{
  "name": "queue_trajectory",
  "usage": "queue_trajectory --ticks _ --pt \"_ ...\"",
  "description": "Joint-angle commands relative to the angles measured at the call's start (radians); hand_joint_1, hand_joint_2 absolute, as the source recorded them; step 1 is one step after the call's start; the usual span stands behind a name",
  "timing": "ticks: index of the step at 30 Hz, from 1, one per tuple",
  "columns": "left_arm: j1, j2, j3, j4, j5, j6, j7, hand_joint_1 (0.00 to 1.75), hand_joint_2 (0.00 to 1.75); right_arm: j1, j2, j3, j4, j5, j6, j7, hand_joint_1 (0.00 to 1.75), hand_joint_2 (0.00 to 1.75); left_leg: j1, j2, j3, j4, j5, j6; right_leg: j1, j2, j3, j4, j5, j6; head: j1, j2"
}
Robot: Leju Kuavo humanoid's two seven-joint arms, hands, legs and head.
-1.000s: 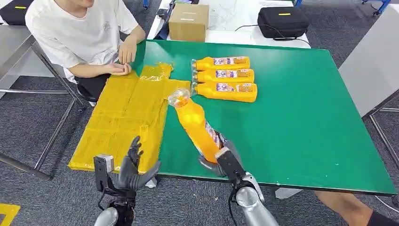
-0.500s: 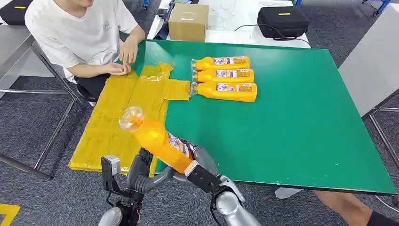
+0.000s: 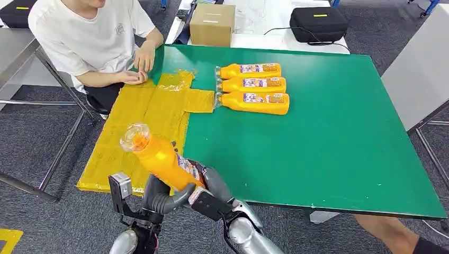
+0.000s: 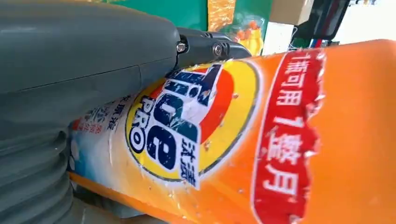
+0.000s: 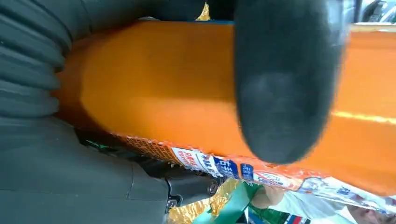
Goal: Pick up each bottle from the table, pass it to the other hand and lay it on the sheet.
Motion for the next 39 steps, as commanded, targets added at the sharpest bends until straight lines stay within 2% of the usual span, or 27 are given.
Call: queue_trajectory --ticks 1,11,12,21,23,24,25,26,35,36,39 --pt "-0.027 0.036 -0.042 0.000 0.001 -0.013 -0.003 0.00 1.75 -0.030 -0.019 0.034 0.097 0.000 0.003 0.016 1.75 1.75 0.001 -0.001 0.005 -0.001 -0.002 -0.001 0.001 -0.001 0.006 -0.001 -0.002 -0.002 0.000 0.000" --pt "-0.053 0.040 -0.055 0.081 0.040 -0.058 0.056 0.00 1.75 -0.041 -0.010 0.062 0.108 0.047 -0.025 0.024 1.75 1.75 0.001 -0.001 0.004 -0.001 -0.001 -0.001 0.001 -0.001 0.004 -0.001 -0.001 -0.001 0.000 0.000" --pt "-0.056 0.040 -0.056 0.089 0.044 -0.058 0.063 1.75 1.75 -0.044 -0.007 0.065 0.109 0.050 -0.027 0.025 1.75 1.75 0.000 -0.001 0.003 -0.001 0.000 -0.001 0.000 -0.001 0.003 -0.001 -0.001 -0.001 0.000 0.000" --pt "-0.062 0.036 -0.047 0.107 0.070 -0.059 0.081 1.75 1.75 -0.050 -0.001 0.079 0.103 0.058 -0.042 0.033 1.75 1.75 0.002 0.000 0.007 0.000 -0.002 -0.002 0.002 0.000 0.007 -0.001 -0.002 -0.002 0.000 0.000" --pt "-0.061 0.037 -0.049 0.108 0.100 -0.084 0.086 1.75 1.75 -0.054 0.004 0.081 0.101 0.056 -0.047 0.038 1.20 1.75 0.001 0.000 0.003 -0.001 -0.001 -0.001 0.001 0.000 0.003 -0.001 -0.001 -0.001 0.000 0.000" --pt "-0.061 0.039 -0.050 0.107 0.107 -0.088 0.088 1.75 1.75 -0.057 0.008 0.080 0.100 0.053 -0.049 0.042 0.56 1.75 0.000 0.000 0.002 -0.001 -0.001 -0.001 0.000 0.000 0.002 -0.001 -0.001 -0.001 0.000 0.000" --pt "-0.060 0.040 -0.052 0.106 0.107 -0.089 0.088 1.75 1.75 -0.060 0.010 0.078 0.098 0.050 -0.052 0.049 0.19 1.75 0.001 0.000 0.005 -0.001 -0.002 -0.001 0.001 0.000 0.006 -0.001 -0.002 -0.002 0.000 0.000" --pt "-0.060 0.040 -0.052 0.103 0.106 -0.086 0.087 1.75 1.75 -0.062 0.011 0.076 0.096 0.050 -0.056 0.054 0.03 1.75 0.000 0.000 0.003 -0.001 -0.001 -0.001 0.000 0.000 0.003 0.000 -0.001 -0.001 0.000 0.000" --pt "-0.055 0.038 -0.027 0.080 0.091 -0.037 0.080 1.75 1.75 -0.042 0.016 0.061 0.078 0.046 -0.105 0.057 0.00 1.75 0.001 0.000 0.003 -0.001 -0.001 -0.001 0.001 0.000 0.003 -0.001 -0.001 -0.001 0.000 0.000" --pt "-0.055 0.040 -0.021 0.076 0.089 -0.030 0.078 1.75 1.75 -0.039 0.015 0.062 0.075 0.048 -0.111 0.055 0.00 0.00 0.001 0.000 0.005 -0.001 -0.002 -0.001 0.001 0.000 0.006 -0.001 -0.002 -0.002 0.000 0.000" --pt "-0.065 0.053 0.032 0.062 0.052 0.032 0.072 1.75 1.75 -0.014 0.008 0.065 0.041 0.067 -0.162 0.040 0.00 0.00 0.001 0.000 0.002 -0.001 -0.001 -0.001 0.001 0.000 0.002 -0.001 -0.001 -0.001 0.000 0.000"
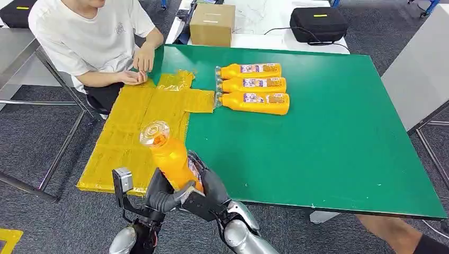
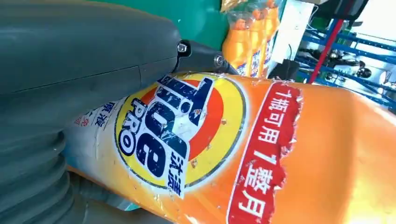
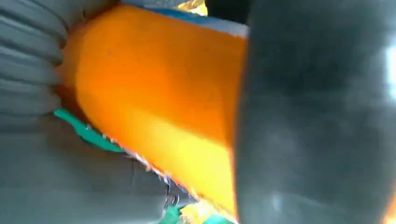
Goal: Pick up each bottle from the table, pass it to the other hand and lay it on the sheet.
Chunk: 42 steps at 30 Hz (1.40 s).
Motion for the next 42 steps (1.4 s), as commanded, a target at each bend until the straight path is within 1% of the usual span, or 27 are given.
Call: queue_trajectory --ticks 1,4,5,7,9,10,12,13,14,18,19,20,22,23,25,26,28,31,32,33,34,35,36,37,38,39,42 --pt "-0.044 0.045 0.061 0.021 -0.076 0.112 -0.013 1.75 1.75 0.010 -0.015 0.036 -0.015 0.028 -0.079 -0.025 0.00 0.00 0.002 0.000 0.005 0.000 -0.002 -0.002 0.002 0.000 0.005 -0.001 -0.002 -0.002 0.000 0.000" --pt "-0.083 0.076 0.131 0.054 -0.265 0.239 -0.044 1.75 1.75 0.040 -0.028 0.050 -0.069 0.042 -0.099 -0.030 0.00 0.00 0.002 0.000 0.006 -0.001 -0.002 -0.002 0.002 0.000 0.006 -0.001 -0.002 -0.002 0.000 0.000" --pt "-0.100 0.088 0.152 0.073 -0.303 0.257 -0.042 1.75 1.75 0.045 -0.032 0.053 -0.083 0.043 -0.098 -0.031 0.00 0.00 0.001 0.000 0.004 -0.001 -0.001 -0.002 0.002 0.000 0.004 -0.001 -0.001 -0.002 0.000 0.000" --pt "-0.138 0.105 0.194 0.121 -0.535 0.359 -0.065 1.75 1.75 0.057 -0.039 0.056 -0.115 0.046 -0.095 -0.032 0.00 0.00 0.002 0.000 0.006 -0.002 -0.001 -0.002 0.002 0.000 0.006 -0.001 -0.002 -0.003 0.000 0.000" --pt "-0.171 0.115 0.222 0.164 -0.661 0.387 -0.057 1.75 1.75 0.062 -0.043 0.052 -0.136 0.048 -0.094 -0.032 0.00 0.00 0.001 -0.001 0.004 -0.002 0.000 -0.001 0.001 -0.001 0.003 -0.001 -0.001 -0.002 0.000 0.000" --pt "-0.198 0.119 0.247 0.203 -0.727 0.395 -0.054 1.75 1.75 0.064 -0.044 0.043 -0.144 0.046 -0.096 -0.034 0.00 0.00 0.002 -0.002 0.006 -0.002 -0.001 -0.002 0.002 -0.002 0.006 -0.001 -0.001 -0.003 0.000 0.000" --pt "-0.240 0.131 0.277 0.273 -0.800 0.420 -0.046 1.75 1.75 0.070 -0.042 0.027 -0.147 0.036 -0.095 -0.038 0.00 0.00 0.002 -0.002 0.003 -0.002 0.001 -0.002 0.002 -0.002 0.003 -0.001 -0.001 -0.002 0.000 0.000" --pt "-0.268 0.142 0.290 0.323 -0.854 0.448 -0.045 1.75 1.75 0.079 -0.036 0.008 -0.150 0.019 -0.096 -0.045 0.00 0.00 0.002 -0.002 0.006 -0.002 0.000 -0.002 0.002 -0.002 0.006 -0.001 -0.002 -0.002 0.000 0.000" --pt "-0.276 0.144 0.296 0.338 -0.857 0.447 -0.049 1.75 1.75 0.081 -0.036 0.007 -0.150 0.018 -0.095 -0.046 0.00 0.00 0.002 -0.001 0.005 -0.002 0.000 -0.002 0.002 -0.001 0.005 -0.001 -0.001 -0.002 0.000 0.000" --pt "-0.327 0.183 0.273 0.434 -1.026 0.528 -0.043 1.75 1.75 0.088 -0.034 0.003 -0.153 0.009 -0.088 -0.056 0.00 0.00 0.002 -0.001 0.004 -0.002 0.000 -0.002 0.002 -0.001 0.004 -0.001 -0.001 -0.002 0.000 0.000" --pt "-0.362 0.202 0.260 0.498 -1.086 0.549 -0.030 1.75 1.75 0.088 -0.035 0.009 -0.149 0.009 -0.076 -0.055 0.00 0.00 0.003 -0.002 0.006 -0.001 -0.001 -0.002 0.003 -0.002 0.007 -0.001 -0.002 -0.003 0.000 0.000" --pt "-0.378 0.208 0.261 0.526 -1.095 0.551 -0.033 1.75 1.75 0.087 -0.035 0.012 -0.146 0.009 -0.073 -0.056 0.00 0.00 0.001 -0.002 0.004 -0.002 0.000 -0.002 0.001 -0.003 0.004 -0.001 -0.001 -0.002 0.001 0.000" --pt "-0.429 0.239 0.225 0.624 -1.187 0.576 -0.040 1.75 1.75 0.084 -0.036 0.024 -0.137 0.008 -0.060 -0.067 0.00 0.00 0.003 -0.003 0.007 -0.002 -0.001 -0.002 0.003 -0.003 0.007 -0.001 -0.002 -0.003 0.000 0.000" --pt "-0.442 0.249 0.220 0.651 -1.207 0.581 -0.040 1.75 1.75 0.081 -0.035 0.028 -0.133 0.006 -0.056 -0.071 0.00 0.00 0.002 -0.002 0.005 -0.002 0.000 -0.002 0.002 -0.002 0.005 -0.001 -0.001 -0.002 0.000 0.000" --pt "-0.471 0.263 0.208 0.709 -1.246 0.574 -0.034 1.75 1.75 0.080 -0.034 0.034 -0.126 0.003 -0.050 -0.076 0.00 0.00 0.001 -0.001 0.003 -0.002 0.001 -0.001 0.001 -0.001 0.003 -0.001 0.000 -0.002 0.000 0.000" --pt "-0.483 0.271 0.197 0.734 -1.272 0.567 -0.021 1.75 1.75 0.080 -0.034 0.038 -0.124 0.003 -0.045 -0.076 0.00 0.00 0.002 -0.002 0.005 -0.001 0.000 -0.002 0.002 -0.002 0.005 -0.001 -0.001 -0.002 0.000 0.000" --pt "-0.486 0.275 0.198 0.739 -1.273 0.565 -0.022 1.75 1.75 0.082 -0.033 0.038 -0.123 0.003 -0.046 -0.077 0.00 0.00 0.001 -0.001 0.003 -0.001 0.001 -0.001 0.001 -0.001 0.002 0.000 0.000 -0.002 0.000 0.000" --pt "-0.495 0.277 0.192 0.760 -1.285 0.546 -0.017 1.75 1.75 0.081 -0.034 0.040 -0.121 0.002 -0.044 -0.078 0.00 0.00 0.002 0.000 0.007 -0.001 -0.001 -0.002 0.002 0.000 0.006 -0.001 -0.001 -0.002 0.000 0.000" --pt "-0.507 0.280 0.185 0.783 -1.302 0.524 0.000 1.66 1.75 0.082 -0.035 0.040 -0.118 0.000 -0.042 -0.077 0.00 0.00 0.002 0.000 0.006 -0.001 -0.001 -0.002 0.002 0.000 0.006 -0.001 -0.001 -0.002 0.000 0.000" --pt "-0.515 0.287 0.172 0.799 -1.322 0.510 0.007 1.73 1.75 0.083 -0.035 0.040 -0.115 -0.001 -0.044 -0.079 0.00 0.00 0.003 0.000 0.008 -0.001 -0.002 -0.002 0.003 0.000 0.008 -0.001 -0.002 -0.003 0.001 0.000" --pt "-0.522 0.292 0.157 0.812 -1.342 0.500 0.005 1.64 1.75 0.083 -0.035 0.040 -0.113 -0.002 -0.045 -0.082 0.00 0.00 0.002 0.000 0.004 -0.001 0.000 -0.002 0.001 0.000 0.004 -0.001 0.000 -0.002 0.000 0.000" --pt "-0.524 0.289 0.163 0.816 -1.335 0.491 -0.003 1.57 1.75 0.084 -0.035 0.039 -0.111 -0.003 -0.045 -0.085 0.00 0.00 0.002 -0.001 0.006 -0.001 -0.001 -0.002 0.002 -0.001 0.006 -0.001 -0.001 -0.002 0.001 0.000" --pt "-0.524 0.289 0.163 0.816 -1.335 0.491 -0.003 1.50 1.75 0.084 -0.035 0.039 -0.111 -0.003 -0.045 -0.085 0.00 0.00 0.001 0.000 0.004 -0.001 0.000 -0.002 0.001 0.000 0.003 -0.001 0.000 -0.002 0.000 0.000" --pt "-0.524 0.279 0.182 0.819 -1.304 0.464 -0.027 0.26 1.75 0.083 -0.033 0.036 -0.107 -0.007 -0.044 -0.089 0.00 0.00 0.002 0.001 0.007 -0.001 -0.001 -0.002 0.002 0.001 0.007 -0.001 -0.001 -0.003 0.001 0.000" --pt "-0.519 0.272 0.194 0.810 -1.265 0.417 -0.065 0.00 1.75 0.082 -0.031 0.036 -0.102 -0.010 -0.044 -0.094 0.00 0.00 0.001 0.001 0.005 -0.002 0.000 -0.002 0.001 0.001 0.004 0.000 0.000 -0.002 0.000 0.000" --pt "-0.512 0.270 0.192 0.795 -1.244 0.385 -0.087 0.00 1.75 0.078 -0.029 0.037 -0.090 -0.013 -0.044 -0.097 0.00 0.00 0.002 0.001 0.007 -0.001 0.000 -0.002 0.002 0.001 0.006 -0.001 0.000 -0.002 0.000 0.000" --pt "-0.495 0.268 0.183 0.762 -1.229 0.375 -0.100 0.00 1.75 0.073 -0.024 0.037 -0.073 -0.016 -0.047 -0.105 0.00 0.00 0.002 0.002 0.009 -0.002 -0.001 -0.002 0.002 0.001 0.008 -0.001 -0.001 -0.003 0.000 0.000"
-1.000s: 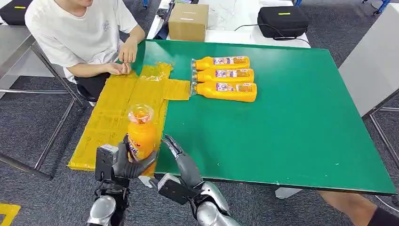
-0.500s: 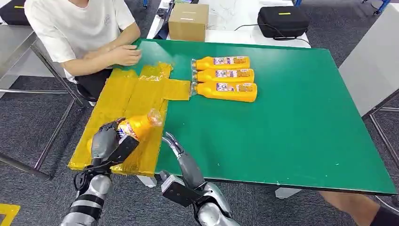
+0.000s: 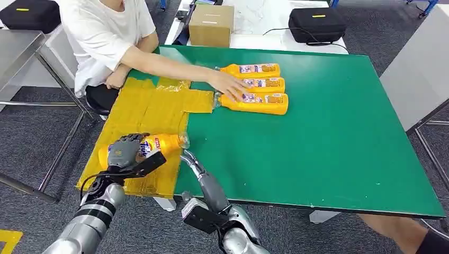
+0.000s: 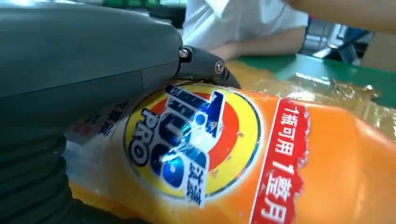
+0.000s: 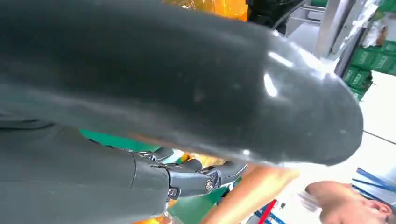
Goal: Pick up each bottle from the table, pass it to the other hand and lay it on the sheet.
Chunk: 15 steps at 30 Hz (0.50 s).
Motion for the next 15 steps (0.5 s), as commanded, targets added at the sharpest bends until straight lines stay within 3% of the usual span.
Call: queue_trajectory --ticks 1,9,15 --pt "-0.003 0.006 -0.018 0.075 0.070 -0.093 -0.056 0.00 1.75 -0.008 -0.013 0.020 0.071 -0.012 0.000 -0.020 0.00 0.00 0.001 0.001 0.006 -0.002 -0.002 -0.001 0.001 0.001 0.006 -0.002 -0.001 -0.002 0.000 0.000" --pt "0.035 -0.009 0.000 -0.116 0.221 -0.160 -0.089 0.00 1.75 -0.008 -0.010 0.010 0.092 -0.018 -0.006 -0.033 0.00 0.00 0.001 -0.001 0.003 -0.001 0.000 -0.001 0.001 0.000 0.004 -0.001 -0.001 -0.001 0.000 0.000" --pt "0.037 -0.010 -0.001 -0.116 0.220 -0.161 -0.089 0.00 1.75 -0.008 -0.009 0.011 0.092 -0.018 -0.006 -0.033 0.00 0.00 0.002 -0.001 0.002 0.000 0.000 -0.001 0.001 -0.001 0.004 -0.001 -0.001 -0.001 0.000 0.000"
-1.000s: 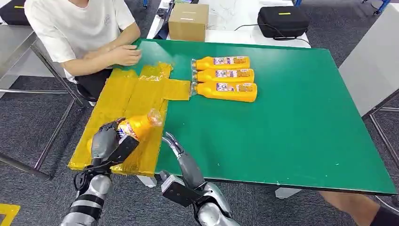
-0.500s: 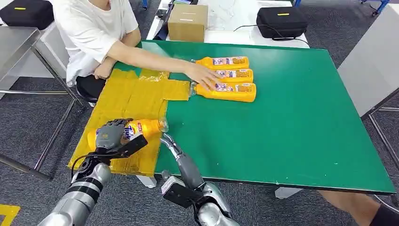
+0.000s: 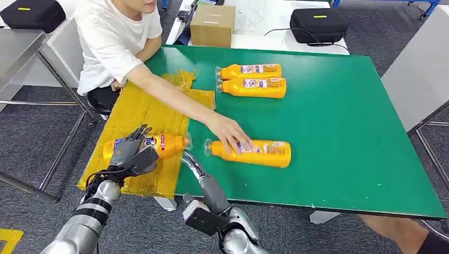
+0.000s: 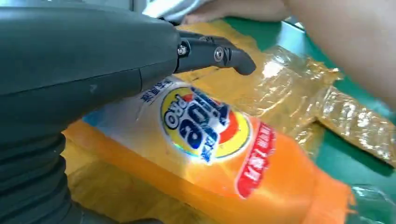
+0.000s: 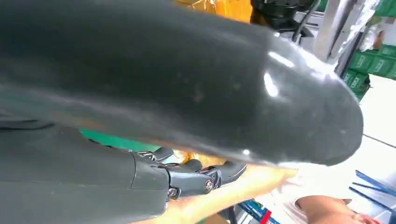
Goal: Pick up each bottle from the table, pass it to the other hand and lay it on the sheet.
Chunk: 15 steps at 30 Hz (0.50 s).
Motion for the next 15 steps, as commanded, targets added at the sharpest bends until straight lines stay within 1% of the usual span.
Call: queue_trajectory --ticks 1,2,3,4,5,6,7,8,9,10,11,12,14,15 --pt "0.011 -0.016 0.011 -0.051 0.037 -0.005 -0.020 0.00 1.75 -0.007 -0.009 0.009 0.059 -0.001 -0.003 -0.005 0.00 0.00 0.002 0.000 0.005 0.000 -0.002 -0.001 0.002 0.000 0.005 -0.001 -0.002 -0.002 0.000 0.000" --pt "0.022 -0.032 0.028 -0.097 0.087 0.002 -0.050 0.00 1.75 -0.006 -0.008 0.008 0.060 0.000 -0.003 -0.004 0.00 0.00 0.001 -0.001 0.003 -0.001 -0.002 -0.001 0.001 -0.001 0.004 -0.001 -0.002 -0.001 0.000 0.000" --pt "0.043 -0.060 0.050 -0.188 0.154 0.009 -0.073 0.00 1.75 -0.005 -0.005 0.005 0.063 0.001 -0.006 -0.002 0.00 0.00 0.001 0.000 0.001 0.000 -0.001 -0.001 0.001 0.000 0.001 -0.001 -0.001 -0.001 0.000 0.000" --pt "0.061 -0.077 0.052 -0.262 0.185 0.022 -0.085 0.00 1.75 -0.004 -0.004 0.005 0.066 0.004 -0.010 -0.001 0.00 0.00 0.002 0.000 0.004 0.000 -0.003 -0.001 0.002 0.000 0.004 -0.001 -0.002 -0.002 0.000 0.000" --pt "0.075 -0.091 0.055 -0.325 0.217 0.023 -0.073 0.00 1.75 -0.003 -0.003 0.006 0.067 0.006 -0.013 -0.001 0.00 0.00 0.001 -0.001 0.001 0.000 -0.001 -0.001 0.001 -0.001 0.001 0.000 -0.001 -0.001 0.000 0.000" --pt "0.087 -0.105 0.058 -0.383 0.258 0.032 -0.078 0.00 1.75 -0.006 -0.004 0.009 0.070 0.007 -0.015 0.000 0.00 0.00 0.002 -0.001 0.002 0.001 -0.003 -0.001 0.002 -0.001 0.003 0.000 -0.003 -0.002 0.000 0.000" --pt "0.099 -0.133 0.074 -0.462 0.329 0.067 -0.107 0.00 1.75 -0.010 -0.005 0.014 0.074 0.006 -0.020 -0.002 0.00 0.00 0.002 -0.002 0.000 0.001 -0.002 -0.001 0.002 -0.002 0.001 0.000 -0.002 -0.001 0.000 0.000" --pt "0.107 -0.147 0.078 -0.516 0.375 0.082 -0.112 0.00 1.75 -0.009 -0.004 0.016 0.072 0.009 -0.035 -0.006 0.00 0.00 0.002 -0.002 0.001 0.002 -0.003 -0.001 0.002 -0.002 0.002 0.000 -0.003 -0.001 0.000 0.000" --pt "0.112 -0.151 0.074 -0.552 0.396 0.087 -0.097 0.00 1.75 -0.008 -0.005 0.020 0.069 0.011 -0.042 -0.008 0.00 0.00 0.002 -0.002 -0.001 0.001 -0.002 -0.001 0.002 -0.003 0.001 0.000 -0.002 -0.001 0.000 0.000" --pt "0.114 -0.188 0.105 -0.615 0.533 0.091 -0.131 0.00 1.75 -0.006 -0.010 0.031 0.059 0.060 -0.128 -0.009 0.00 0.00 0.002 -0.003 0.001 0.002 -0.004 -0.001 0.003 -0.003 0.003 0.000 -0.004 -0.001 0.000 0.000" --pt "0.115 -0.201 0.113 -0.656 0.611 0.093 -0.134 0.00 1.75 -0.007 -0.019 0.047 0.051 0.121 -0.210 -0.001 0.00 0.00 0.002 -0.002 0.000 0.003 -0.004 -0.001 0.002 -0.002 0.002 0.001 -0.003 -0.001 0.000 0.000" --pt "0.118 -0.208 0.116 -0.692 0.682 0.093 -0.118 0.00 1.75 -0.012 -0.031 0.062 0.051 0.185 -0.274 0.035 0.00 1.75 0.003 -0.002 -0.001 0.004 -0.004 -0.001 0.003 -0.001 0.001 0.001 -0.003 -0.001 0.000 0.000" --pt "0.144 -0.215 0.132 -0.771 0.872 0.064 -0.086 0.00 1.75 -0.027 -0.074 0.080 0.059 0.410 -0.421 0.207 0.00 1.75 0.001 -0.001 -0.003 0.001 -0.001 0.000 0.001 -0.001 -0.002 0.000 -0.001 -0.001 0.000 0.000" --pt "0.178 -0.210 0.141 -0.820 0.925 0.051 -0.082 0.00 1.75 -0.015 -0.102 0.067 0.029 0.454 -0.432 0.247 0.00 1.75 0.002 -0.001 0.000 0.002 -0.003 -0.001 0.002 -0.001 0.002 0.000 -0.003 -0.001 0.000 0.000"
